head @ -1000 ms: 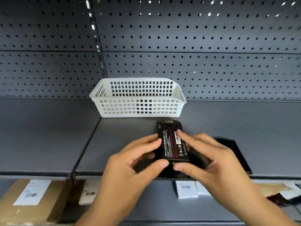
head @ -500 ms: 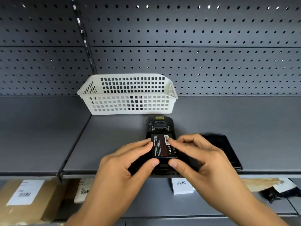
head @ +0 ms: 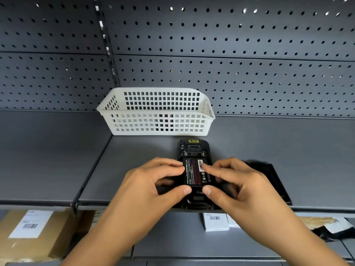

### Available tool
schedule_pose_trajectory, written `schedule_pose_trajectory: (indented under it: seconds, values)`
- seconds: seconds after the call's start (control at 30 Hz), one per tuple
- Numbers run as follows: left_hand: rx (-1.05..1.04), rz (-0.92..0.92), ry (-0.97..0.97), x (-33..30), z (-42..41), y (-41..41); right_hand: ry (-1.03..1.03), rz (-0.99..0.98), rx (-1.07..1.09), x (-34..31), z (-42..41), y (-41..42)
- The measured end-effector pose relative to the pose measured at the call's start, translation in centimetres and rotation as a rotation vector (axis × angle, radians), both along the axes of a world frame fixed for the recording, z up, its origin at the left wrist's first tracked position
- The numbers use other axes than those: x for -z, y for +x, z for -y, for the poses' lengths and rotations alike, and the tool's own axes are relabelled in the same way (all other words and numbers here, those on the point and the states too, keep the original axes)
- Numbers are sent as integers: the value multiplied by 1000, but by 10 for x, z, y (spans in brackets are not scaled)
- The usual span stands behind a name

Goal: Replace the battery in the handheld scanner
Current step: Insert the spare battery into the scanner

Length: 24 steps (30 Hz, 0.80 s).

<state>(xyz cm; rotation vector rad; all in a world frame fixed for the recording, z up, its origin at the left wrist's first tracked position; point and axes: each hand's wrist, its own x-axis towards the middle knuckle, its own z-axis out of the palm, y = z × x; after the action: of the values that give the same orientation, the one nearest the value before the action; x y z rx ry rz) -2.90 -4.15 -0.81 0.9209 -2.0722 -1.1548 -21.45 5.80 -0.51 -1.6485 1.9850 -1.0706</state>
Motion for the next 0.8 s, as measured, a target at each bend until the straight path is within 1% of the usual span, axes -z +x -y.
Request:
schedule_pose_trajectory:
  seconds: [0.1, 0.27, 0.43, 0.6, 0.7, 0.73, 0.8]
  values:
    - [25, 15, 24, -2, 5, 1, 26, 14, 5, -1, 1, -1]
    - [45, 53, -10, -2, 7, 1, 24, 37, -4, 1, 2, -1]
    - [52, 59, -39, -2, 5, 2, 41, 14, -9, -1, 4, -2]
    - [71, 130, -151, -8, 6, 2, 54, -23, -3, -2, 4, -1]
    - [104, 221, -229, -21, 9, -2, 89, 20, -38, -13, 1, -7]
    - [101, 239, -279, -28, 8, -6, 67, 47, -35, -19, -2, -14]
    - [84, 213, -343, -44, 0, -19, -37, 62, 36, -33, -7, -37]
